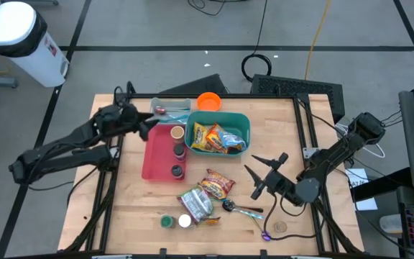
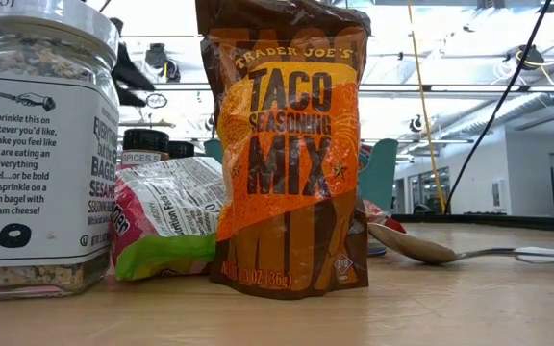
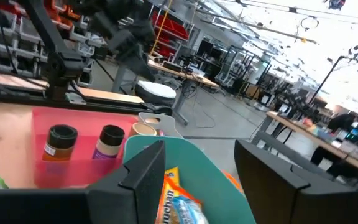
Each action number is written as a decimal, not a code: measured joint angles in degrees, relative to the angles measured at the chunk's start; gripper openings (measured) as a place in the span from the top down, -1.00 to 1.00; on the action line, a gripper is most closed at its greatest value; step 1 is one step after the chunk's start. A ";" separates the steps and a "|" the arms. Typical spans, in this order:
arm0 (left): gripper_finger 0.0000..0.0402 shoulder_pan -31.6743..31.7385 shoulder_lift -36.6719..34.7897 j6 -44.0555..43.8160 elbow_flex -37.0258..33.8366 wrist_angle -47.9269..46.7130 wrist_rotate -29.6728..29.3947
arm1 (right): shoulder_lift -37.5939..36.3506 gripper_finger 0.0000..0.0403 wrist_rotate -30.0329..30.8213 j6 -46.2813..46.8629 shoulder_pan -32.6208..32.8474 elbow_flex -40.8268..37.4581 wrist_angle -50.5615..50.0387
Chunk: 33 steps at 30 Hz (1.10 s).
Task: Pick & Place Food Item
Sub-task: Put the red noodle pack into the green bin
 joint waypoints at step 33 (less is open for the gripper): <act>-0.12 -22.92 -2.31 1.77 -7.74 16.04 -10.41 | 16.70 -0.31 -58.59 29.38 -19.87 -0.04 -20.32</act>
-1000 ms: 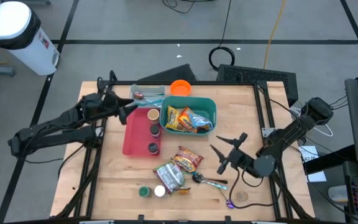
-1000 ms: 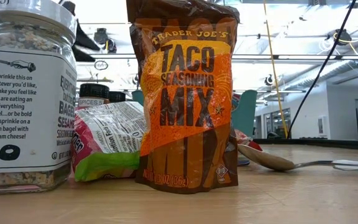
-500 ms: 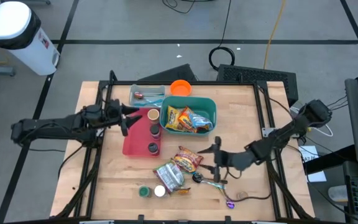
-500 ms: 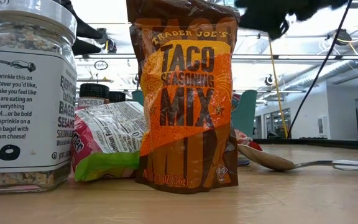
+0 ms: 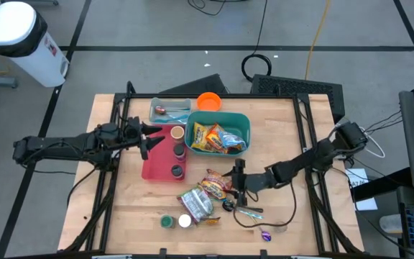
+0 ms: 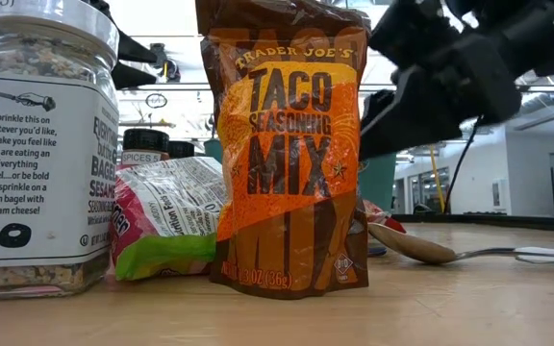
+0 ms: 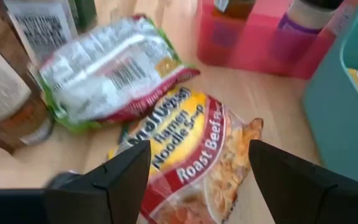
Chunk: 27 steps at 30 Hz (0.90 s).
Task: Pick & Place Food Item
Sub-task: Put the red noodle pack into the green bin
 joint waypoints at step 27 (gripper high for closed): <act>-0.12 0.00 0.00 0.45 0.00 -0.13 0.17 | 5.02 0.10 -7.36 1.64 -3.34 0.07 -3.60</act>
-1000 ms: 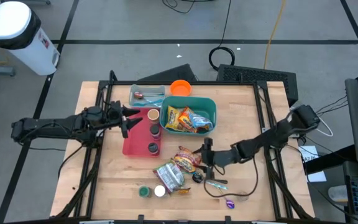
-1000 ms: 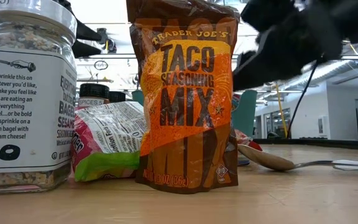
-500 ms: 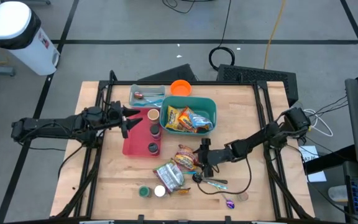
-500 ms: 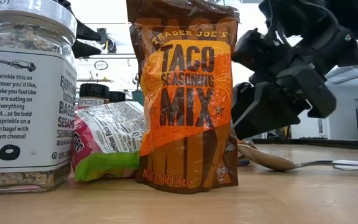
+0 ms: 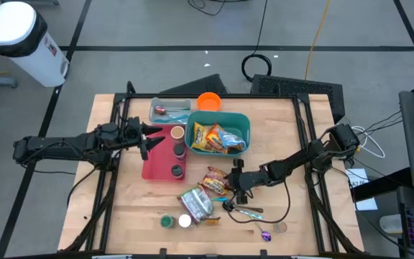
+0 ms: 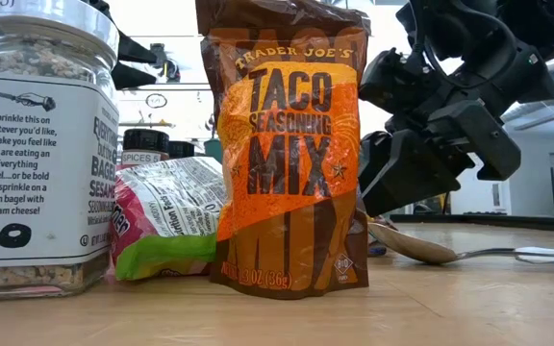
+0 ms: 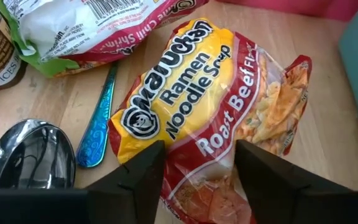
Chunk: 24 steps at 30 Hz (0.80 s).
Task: Pick & Place Food Item
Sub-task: Put the red noodle pack into the green bin
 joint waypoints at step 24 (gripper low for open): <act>-0.12 -0.04 0.00 -0.04 0.00 -0.42 -0.02 | -0.45 0.36 -1.55 0.02 0.02 0.00 -0.64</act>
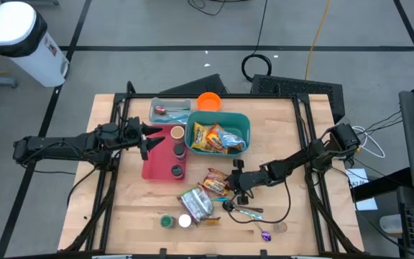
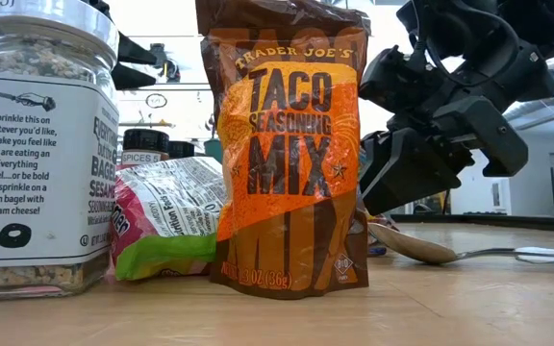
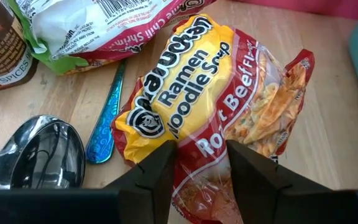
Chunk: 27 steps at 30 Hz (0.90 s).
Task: Pick & Place Food Item
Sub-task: Put the red noodle pack into the green bin
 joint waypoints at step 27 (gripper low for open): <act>-0.12 0.04 0.00 0.00 -0.02 -0.94 -0.02 | -5.86 0.57 -0.02 3.44 0.07 -0.11 -5.70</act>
